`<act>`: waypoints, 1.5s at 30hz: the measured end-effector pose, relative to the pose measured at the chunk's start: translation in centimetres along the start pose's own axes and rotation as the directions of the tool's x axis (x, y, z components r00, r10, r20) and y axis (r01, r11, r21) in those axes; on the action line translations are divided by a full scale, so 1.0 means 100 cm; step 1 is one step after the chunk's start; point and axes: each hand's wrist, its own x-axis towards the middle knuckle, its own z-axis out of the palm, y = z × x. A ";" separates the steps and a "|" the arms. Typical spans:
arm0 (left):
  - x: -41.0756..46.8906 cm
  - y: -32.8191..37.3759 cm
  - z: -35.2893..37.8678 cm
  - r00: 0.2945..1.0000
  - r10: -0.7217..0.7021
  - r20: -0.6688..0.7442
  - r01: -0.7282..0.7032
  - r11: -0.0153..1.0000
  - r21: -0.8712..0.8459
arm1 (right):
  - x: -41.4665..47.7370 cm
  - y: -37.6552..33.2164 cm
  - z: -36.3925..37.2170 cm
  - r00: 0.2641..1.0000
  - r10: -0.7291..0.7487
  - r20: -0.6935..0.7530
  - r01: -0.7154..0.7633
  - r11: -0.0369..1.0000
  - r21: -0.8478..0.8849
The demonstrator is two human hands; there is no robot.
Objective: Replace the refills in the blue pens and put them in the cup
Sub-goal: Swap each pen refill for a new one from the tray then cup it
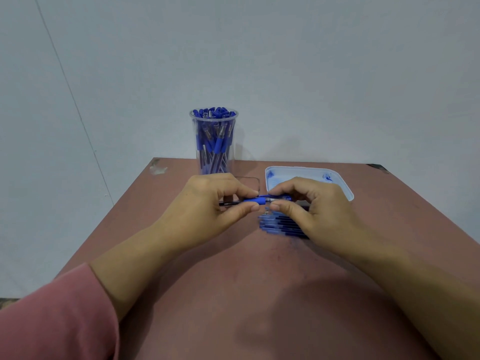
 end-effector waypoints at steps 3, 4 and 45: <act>-0.002 0.001 0.003 0.999 0.032 -0.007 -0.032 0.999 0.007 | -0.003 0.002 0.001 1.000 -0.008 -0.020 0.008 1.000 -0.020; -0.002 0.001 0.004 0.999 0.043 -0.009 -0.043 0.999 0.013 | -0.003 0.002 0.002 1.000 -0.011 -0.025 0.010 1.000 -0.029; -0.058 0.010 -0.007 0.722 -0.597 0.350 0.357 0.755 0.550 | 0.154 -0.022 -0.022 0.889 0.041 -0.456 0.069 0.973 0.221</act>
